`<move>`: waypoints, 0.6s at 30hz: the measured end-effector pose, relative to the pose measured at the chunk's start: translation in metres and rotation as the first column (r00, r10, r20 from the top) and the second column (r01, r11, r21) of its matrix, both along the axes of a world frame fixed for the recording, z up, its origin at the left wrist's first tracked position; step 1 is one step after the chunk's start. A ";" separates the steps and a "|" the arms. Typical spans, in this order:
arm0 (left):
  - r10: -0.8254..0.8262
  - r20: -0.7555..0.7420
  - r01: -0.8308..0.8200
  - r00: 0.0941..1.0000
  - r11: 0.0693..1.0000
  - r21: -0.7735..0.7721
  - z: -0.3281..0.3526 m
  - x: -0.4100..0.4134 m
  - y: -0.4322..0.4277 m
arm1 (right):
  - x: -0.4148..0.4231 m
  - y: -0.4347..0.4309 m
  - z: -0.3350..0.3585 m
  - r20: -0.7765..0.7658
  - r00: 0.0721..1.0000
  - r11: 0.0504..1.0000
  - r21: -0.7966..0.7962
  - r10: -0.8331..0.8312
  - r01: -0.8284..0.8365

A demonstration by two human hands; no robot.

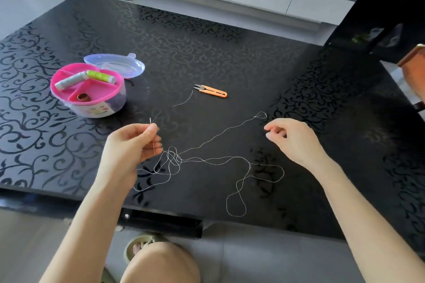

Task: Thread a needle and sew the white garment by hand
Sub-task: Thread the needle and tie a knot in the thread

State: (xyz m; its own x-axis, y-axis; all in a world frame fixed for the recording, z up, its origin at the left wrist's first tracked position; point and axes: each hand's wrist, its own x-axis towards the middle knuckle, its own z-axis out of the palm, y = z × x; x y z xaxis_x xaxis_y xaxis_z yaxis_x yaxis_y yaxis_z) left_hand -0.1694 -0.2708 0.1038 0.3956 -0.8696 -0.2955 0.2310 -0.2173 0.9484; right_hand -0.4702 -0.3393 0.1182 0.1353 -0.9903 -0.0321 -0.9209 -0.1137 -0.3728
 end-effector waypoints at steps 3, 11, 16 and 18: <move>-0.026 0.050 0.027 0.998 1.000 -0.015 -0.003 -0.008 -0.006 | 0.003 -0.042 -0.024 -0.089 0.989 0.987 -0.123 -0.118 0.107; -0.028 0.104 0.032 0.994 0.999 -0.034 -0.012 -0.012 -0.010 | 0.000 -0.086 -0.036 -0.196 0.977 0.995 -0.057 -0.090 0.080; -0.027 0.107 0.031 0.994 0.999 -0.036 -0.011 -0.013 -0.012 | -0.002 -0.085 -0.041 -0.235 0.971 0.999 -0.033 -0.049 0.042; -0.045 0.135 0.050 0.990 0.998 -0.036 -0.010 -0.017 -0.010 | -0.001 -0.080 -0.037 -0.266 0.964 1.000 -0.020 -0.003 -0.003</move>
